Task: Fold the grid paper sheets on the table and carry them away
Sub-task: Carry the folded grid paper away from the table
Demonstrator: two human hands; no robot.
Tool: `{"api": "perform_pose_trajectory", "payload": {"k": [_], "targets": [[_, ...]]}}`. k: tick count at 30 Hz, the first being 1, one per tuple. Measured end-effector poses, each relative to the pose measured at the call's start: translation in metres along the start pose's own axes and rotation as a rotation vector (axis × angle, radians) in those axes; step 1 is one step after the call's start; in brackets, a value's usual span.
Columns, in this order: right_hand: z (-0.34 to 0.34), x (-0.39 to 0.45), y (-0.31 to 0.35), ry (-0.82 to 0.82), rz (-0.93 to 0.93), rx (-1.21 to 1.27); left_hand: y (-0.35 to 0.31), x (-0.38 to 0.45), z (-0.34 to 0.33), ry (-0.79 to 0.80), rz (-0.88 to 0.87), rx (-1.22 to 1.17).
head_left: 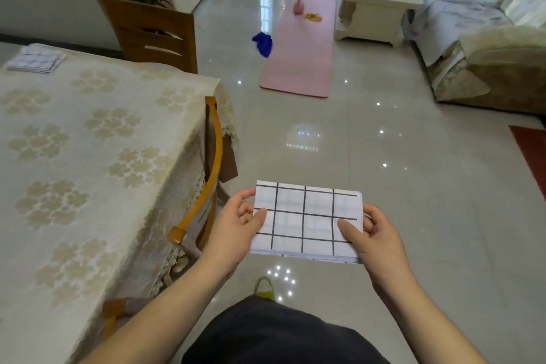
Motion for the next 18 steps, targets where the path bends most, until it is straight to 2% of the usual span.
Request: {"api": "perform_pose_trajectory", "payload": {"k": [9,18], "targets": [[-0.073,0.088,0.046,0.056,0.025,-0.024,-0.035,0.1,0.006,-0.106,-0.022,0.043],[-0.113,0.195,0.074,0.106,0.0,-0.006,-0.069,0.187,-0.029,-0.165,-0.035,0.076]]}}
Point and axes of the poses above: each hand's wrist, its own x-axis towards the middle knuckle, its own z-axis out of the back of the hand, y = z × x, the point moved 4 cm from there along x, towards the middle knuckle, and after that the axes turned 14 degrees about -y, right-handed, at the moved point
